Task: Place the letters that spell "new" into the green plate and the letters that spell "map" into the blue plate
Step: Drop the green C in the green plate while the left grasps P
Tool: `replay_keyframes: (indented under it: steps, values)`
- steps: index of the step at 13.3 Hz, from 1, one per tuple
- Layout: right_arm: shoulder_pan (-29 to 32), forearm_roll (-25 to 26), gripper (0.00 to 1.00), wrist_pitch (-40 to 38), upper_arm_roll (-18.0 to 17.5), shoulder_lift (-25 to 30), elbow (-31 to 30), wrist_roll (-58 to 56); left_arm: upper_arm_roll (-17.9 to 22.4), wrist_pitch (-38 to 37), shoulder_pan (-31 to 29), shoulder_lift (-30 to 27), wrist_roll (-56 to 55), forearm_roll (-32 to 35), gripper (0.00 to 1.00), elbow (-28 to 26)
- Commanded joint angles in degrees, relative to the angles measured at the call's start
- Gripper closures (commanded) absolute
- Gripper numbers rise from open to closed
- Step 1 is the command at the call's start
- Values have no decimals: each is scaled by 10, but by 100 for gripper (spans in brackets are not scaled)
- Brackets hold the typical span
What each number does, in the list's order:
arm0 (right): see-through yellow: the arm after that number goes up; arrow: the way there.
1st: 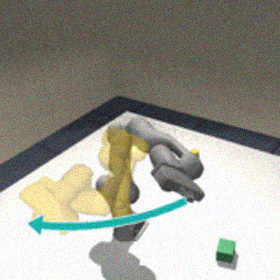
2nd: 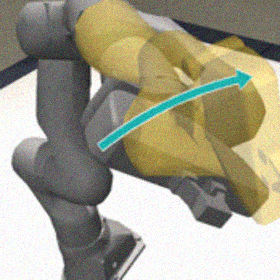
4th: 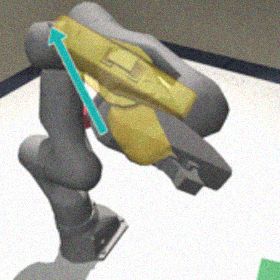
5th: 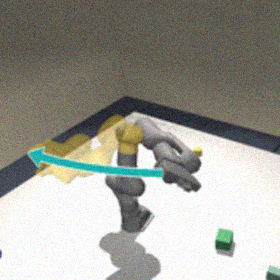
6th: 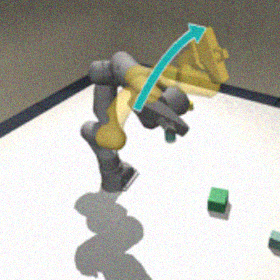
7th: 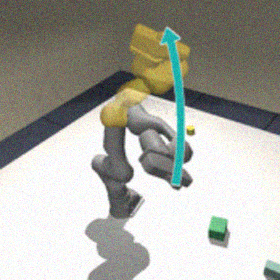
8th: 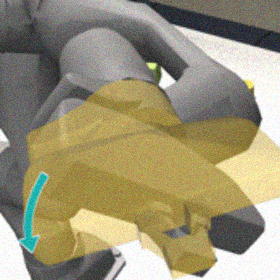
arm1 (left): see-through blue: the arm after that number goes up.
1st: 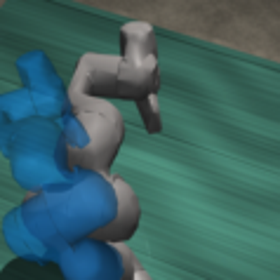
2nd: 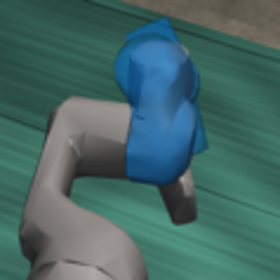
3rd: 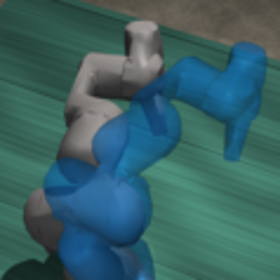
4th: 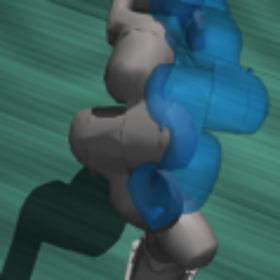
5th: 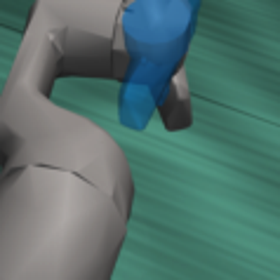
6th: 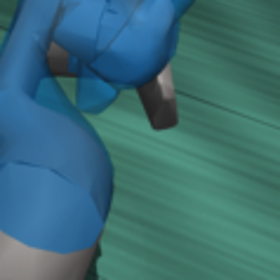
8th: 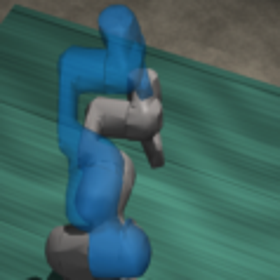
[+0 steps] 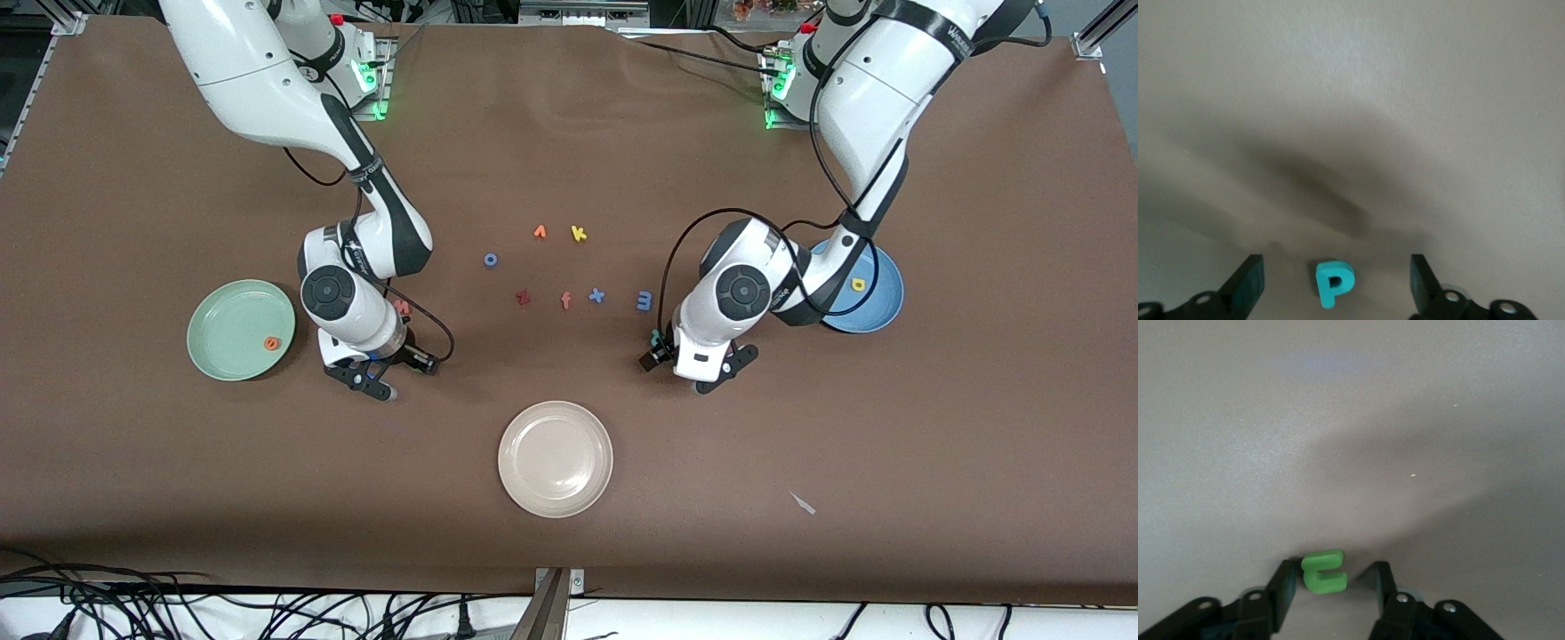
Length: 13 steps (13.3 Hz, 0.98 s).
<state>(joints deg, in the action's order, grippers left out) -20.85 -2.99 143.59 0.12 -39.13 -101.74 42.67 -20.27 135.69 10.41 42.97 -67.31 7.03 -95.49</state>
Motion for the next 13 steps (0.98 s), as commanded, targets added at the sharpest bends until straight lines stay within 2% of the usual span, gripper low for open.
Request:
replay_keyframes:
  steps: [1,4,5,7,8,10,13]
  values:
    - [1,-4,53,0,-1,-13,16,-1,6,-8,10,16,-16,18,14,19]
    - [1,-5,65,0,-1,-13,16,0,7,-8,13,19,-12,20,19,19]
    - [1,-5,66,0,-1,-13,16,0,7,-11,15,21,-11,20,26,18]
    - [3,-6,70,-3,-1,-15,23,-1,6,-13,17,25,-11,20,29,17]
    - [4,-6,74,-16,-1,-13,33,-2,6,-14,18,26,-12,20,33,17]
    - [9,-5,76,-90,1,-9,68,-8,7,-14,19,26,-12,20,35,15]
    - [20,-4,79,-142,4,14,68,-60,6,-15,22,26,-13,19,44,15]
